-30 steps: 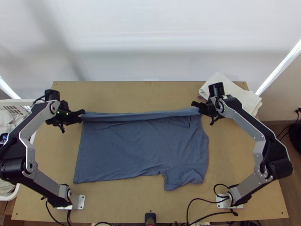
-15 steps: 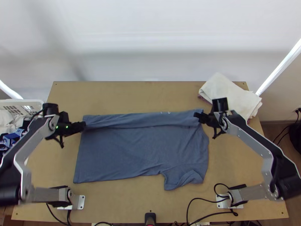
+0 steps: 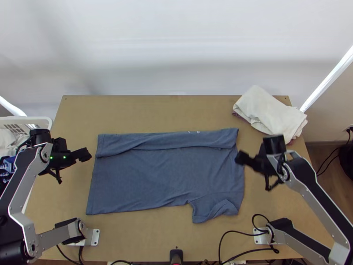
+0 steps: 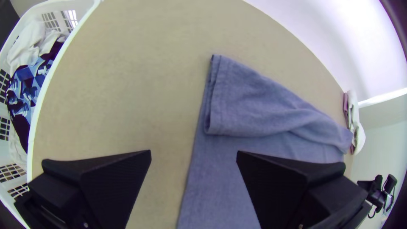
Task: Fold the t-shirt
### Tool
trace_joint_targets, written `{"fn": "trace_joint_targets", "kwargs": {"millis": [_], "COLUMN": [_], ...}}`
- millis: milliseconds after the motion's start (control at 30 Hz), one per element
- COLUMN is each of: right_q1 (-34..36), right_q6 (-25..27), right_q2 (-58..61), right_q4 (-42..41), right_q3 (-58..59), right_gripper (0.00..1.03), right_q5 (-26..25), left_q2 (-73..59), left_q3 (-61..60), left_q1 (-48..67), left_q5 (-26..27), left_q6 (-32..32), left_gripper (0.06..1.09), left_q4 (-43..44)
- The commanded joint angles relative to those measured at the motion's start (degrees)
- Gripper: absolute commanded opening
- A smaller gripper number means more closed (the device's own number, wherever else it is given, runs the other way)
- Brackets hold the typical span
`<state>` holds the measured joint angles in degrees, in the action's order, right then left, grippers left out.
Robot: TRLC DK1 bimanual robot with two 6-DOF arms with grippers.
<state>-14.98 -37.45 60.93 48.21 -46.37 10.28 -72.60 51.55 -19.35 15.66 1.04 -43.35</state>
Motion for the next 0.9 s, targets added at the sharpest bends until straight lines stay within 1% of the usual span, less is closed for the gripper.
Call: {"fn": "trace_joint_targets", "kwargs": {"millis": [0,100,167,200,300,367,433,467,533,567,633,767,867], "right_q1": [-0.93,-1.10,-1.63,-1.80,-2.33,-2.07,-1.80,-1.54,-0.57,0.22,1.62,5.14,5.49], "right_q6": [-2.89,-2.63,-2.45,-2.45,-2.27,-1.31,-0.25,0.71,2.65,3.88,5.90,9.94,10.65], "right_q2": [-0.72,-1.51,-2.39,-2.48,-2.48,-2.39,-2.22,-1.78,-0.81,-0.28,1.12,2.88,4.11], "right_q4": [7.17,9.63,10.86,11.47,11.74,11.56,10.86,10.86,9.98,9.54,8.57,7.25,6.81], "right_q3": [2.69,5.76,7.70,8.40,10.60,11.39,12.00,12.18,12.09,12.18,12.53,13.06,13.06], "right_gripper": [0.96,0.96,0.86,0.84,0.82,0.70,0.66,0.60,0.45,0.40,0.35,0.35,0.35], "right_q5": [4.22,6.94,7.12,7.12,7.38,7.29,7.21,7.21,7.12,7.12,7.03,6.94,6.94], "left_q2": [2.46,3.34,3.69,3.87,4.22,4.48,4.75,4.83,5.01,5.01,5.19,5.27,5.27], "left_q3": [1.98,2.33,2.50,2.50,2.50,2.68,2.68,2.77,2.77,2.85,3.03,3.56,3.65], "left_q1": [-0.33,-0.33,-0.16,-0.07,0.11,0.19,0.37,0.37,0.37,0.37,0.46,0.37,0.19], "left_q5": [0.34,0.34,0.34,0.34,0.34,0.34,0.25,0.25,0.25,0.34,0.25,0.25,0.16], "left_q6": [-1.83,-1.83,-1.83,-1.83,-1.83,-1.83,-1.83,-1.83,-1.83,-1.83,-1.92,-2.01,-3.15], "left_gripper": [1.04,1.04,1.04,1.04,1.04,1.04,1.04,1.04,1.04,1.04,1.04,1.04,1.04], "left_q4": [-2.00,-2.70,-3.23,-3.32,-3.49,-3.84,-4.02,-4.02,-4.02,-4.11,-4.46,-5.25,-5.95]}}
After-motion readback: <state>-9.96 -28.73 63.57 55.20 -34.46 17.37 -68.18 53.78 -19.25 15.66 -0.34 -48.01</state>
